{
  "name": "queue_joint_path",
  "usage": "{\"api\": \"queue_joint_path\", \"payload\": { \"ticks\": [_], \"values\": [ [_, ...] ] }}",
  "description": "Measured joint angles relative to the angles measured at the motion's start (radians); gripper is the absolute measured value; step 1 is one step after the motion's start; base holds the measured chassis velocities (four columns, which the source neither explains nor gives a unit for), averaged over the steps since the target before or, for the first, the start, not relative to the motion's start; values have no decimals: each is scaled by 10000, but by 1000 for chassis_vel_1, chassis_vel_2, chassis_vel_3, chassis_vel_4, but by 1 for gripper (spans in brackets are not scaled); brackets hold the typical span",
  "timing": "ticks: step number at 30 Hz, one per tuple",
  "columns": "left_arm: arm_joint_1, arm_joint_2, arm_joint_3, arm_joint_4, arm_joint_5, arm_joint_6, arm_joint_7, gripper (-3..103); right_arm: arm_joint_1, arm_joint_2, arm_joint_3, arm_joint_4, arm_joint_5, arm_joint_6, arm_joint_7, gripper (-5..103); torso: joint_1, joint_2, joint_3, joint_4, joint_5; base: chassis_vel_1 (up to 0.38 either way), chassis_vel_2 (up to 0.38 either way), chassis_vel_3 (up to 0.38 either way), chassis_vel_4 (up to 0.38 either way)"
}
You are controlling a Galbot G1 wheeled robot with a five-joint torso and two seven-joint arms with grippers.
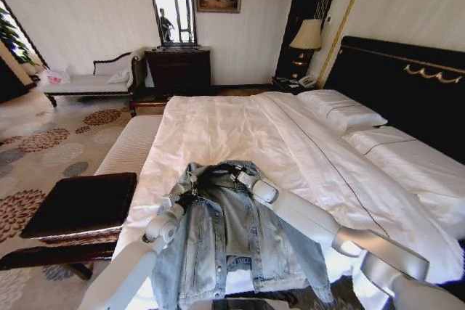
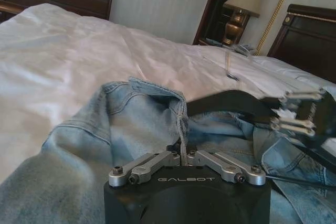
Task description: Pick up the clothes from the bed and hang them on the clothes hanger.
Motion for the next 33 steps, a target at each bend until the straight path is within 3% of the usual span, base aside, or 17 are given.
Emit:
{"api": "queue_joint_path", "payload": {
  "ticks": [11,24,26,29,32,33],
  "values": [
    [0,-107,126,15,30,21,-32,1,364,1203,-613,-499,-153,188,45,28,0,0,0,-3,-1,0,0,0,0],
    [-12,-173,74,255,120,34,-61,-1,417,1761,-667,-1101,-275,453,122,28,0,0,1,1,2,0,0,0,0],
    [49,-151,2,256,165,65,-83,9,361,1618,-620,-1048,-270,533,129,28,0,-1,1,5,3,0,0,0,0],
    [99,-105,-41,182,201,89,-100,14,303,1540,-556,-1026,-275,598,133,28,-1,-1,1,5,3,0,0,0,0],
    [198,28,-118,-39,417,92,-236,30,182,1452,-417,-984,-285,686,137,28,0,-1,1,2,3,0,0,0,0],
    [198,28,-118,-39,417,92,-236,30,182,1452,-417,-984,-285,686,137,28,0,-1,1,2,3,0,0,0,0]
  ]
}}
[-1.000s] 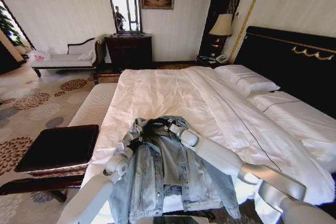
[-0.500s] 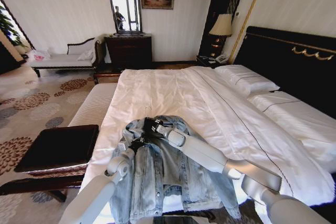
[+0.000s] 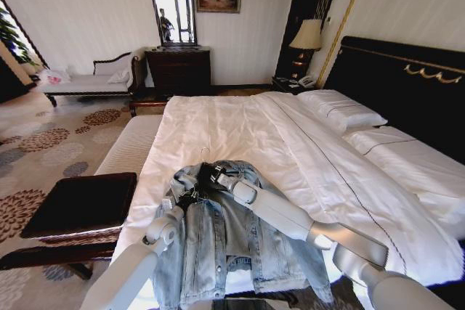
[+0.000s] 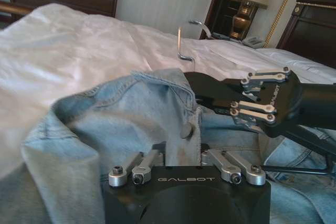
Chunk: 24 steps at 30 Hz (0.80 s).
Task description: Pick up the clothes from the bed and hang them on the clothes hanger.
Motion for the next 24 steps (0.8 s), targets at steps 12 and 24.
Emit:
{"api": "queue_joint_path", "payload": {
  "ticks": [12,24],
  "values": [
    [1298,1625,-1874,-1621,92,98,166,79,-544,-441,548,247,-194,195,1,28,-2,0,-2,-4,-1,0,0,0,0],
    [1622,2777,-3567,-715,-663,-61,1519,100,-764,-815,755,608,-213,191,-1,28,1,0,-1,-1,-3,0,0,0,0]
  ]
}}
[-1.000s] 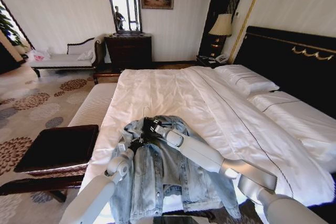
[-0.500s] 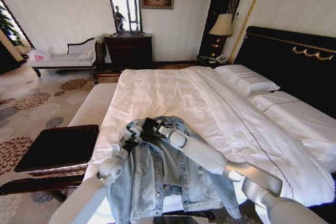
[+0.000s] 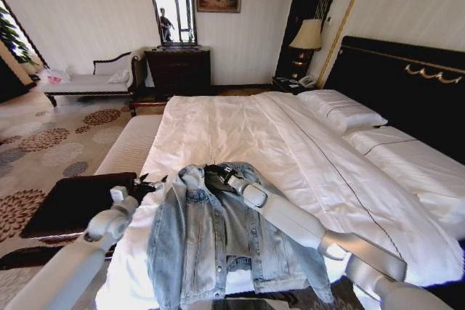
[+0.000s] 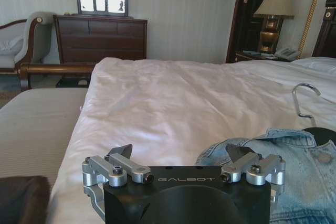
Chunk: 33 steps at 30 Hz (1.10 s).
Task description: Pick up the clothes from the bed and hang them on the clothes hanger.
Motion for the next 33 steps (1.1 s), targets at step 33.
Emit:
{"api": "queue_joint_path", "payload": {
  "ticks": [33],
  "values": [
    [1869,706,-1524,1876,-875,-2854,1568,100,499,696,-632,-811,-173,275,-163,28,-3,0,-1,0,2,0,0,0,0]
  ]
}}
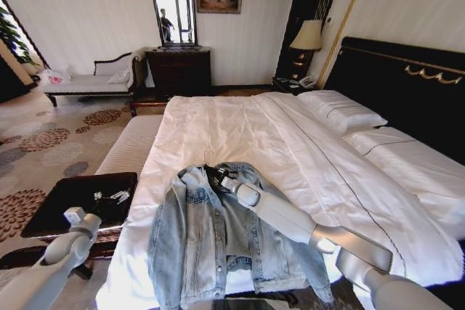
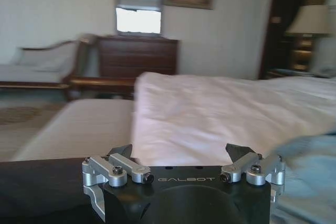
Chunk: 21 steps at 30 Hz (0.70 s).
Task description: Pick up the clothes from the bed and hang them on the clothes hanger.
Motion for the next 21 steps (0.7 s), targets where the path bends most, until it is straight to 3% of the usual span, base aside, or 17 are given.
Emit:
{"api": "queue_joint_path", "payload": {
  "ticks": [2,3,5,6,7,8,9,10,11,13,14,16,17,19,21],
  "values": [
    [-206,280,251,107,-588,159,872,100,-18,6,0,0,-1,17,2,28,1,0,0,-1,-2,0,0,0,0],
    [-206,280,251,107,-588,159,872,100,-18,6,0,0,-1,17,2,28,1,0,0,-1,-2,0,0,0,0],
    [-714,828,706,461,-1608,482,3555,100,-56,-9,4,19,-1,81,3,28,3,-1,1,-4,2,0,0,0,0],
    [-910,924,842,622,-1719,577,4357,100,-59,-26,3,35,2,99,3,28,3,0,1,-3,3,0,0,0,0],
    [-1270,994,1043,904,-1740,681,5553,100,-57,-52,-1,59,2,122,3,28,3,-1,1,-1,2,0,0,0,0],
    [-1270,994,1043,904,-1740,681,5553,100,-57,-52,-1,59,2,122,3,28,3,-1,1,-1,2,0,0,0,0],
    [-1624,1003,1212,1175,-1678,756,6401,100,-50,-66,-9,74,2,141,3,28,2,0,1,0,0,0,0,0,0],
    [-2357,999,1555,1748,-1431,902,7730,100,-17,-64,-33,86,2,177,0,28,2,0,0,-5,0,0,0,0,0],
    [-2724,982,1719,2083,-1230,1082,8367,100,40,-25,-75,70,2,204,0,28,2,0,0,-7,-1,0,0,0,0],
    [-2898,974,1796,2274,-1089,1193,8711,100,94,25,-123,38,2,227,0,28,2,0,1,-7,-2,0,0,0,0],
    [-3218,972,1912,2774,-702,1367,9416,100,247,199,-272,-82,2,281,1,28,3,0,1,-8,-5,0,0,0,0],
    [-3484,958,1950,3326,-166,1333,9934,100,416,413,-428,-206,0,348,-4,28,4,-1,2,-4,-3,0,0,0,0],
    [-3733,919,1975,3785,388,1161,10274,100,509,527,-530,-274,-1,396,-7,28,3,-1,2,0,-3,0,0,0,0],
    [-3869,891,2000,4004,639,1053,10418,100,548,579,-582,-302,-3,416,-9,28,4,-1,2,1,-3,0,0,0,0],
    [-4772,684,2379,4958,1483,599,10781,100,628,690,-713,-344,-51,521,-18,28,3,0,1,3,-4,0,0,0,0]
  ]
}}
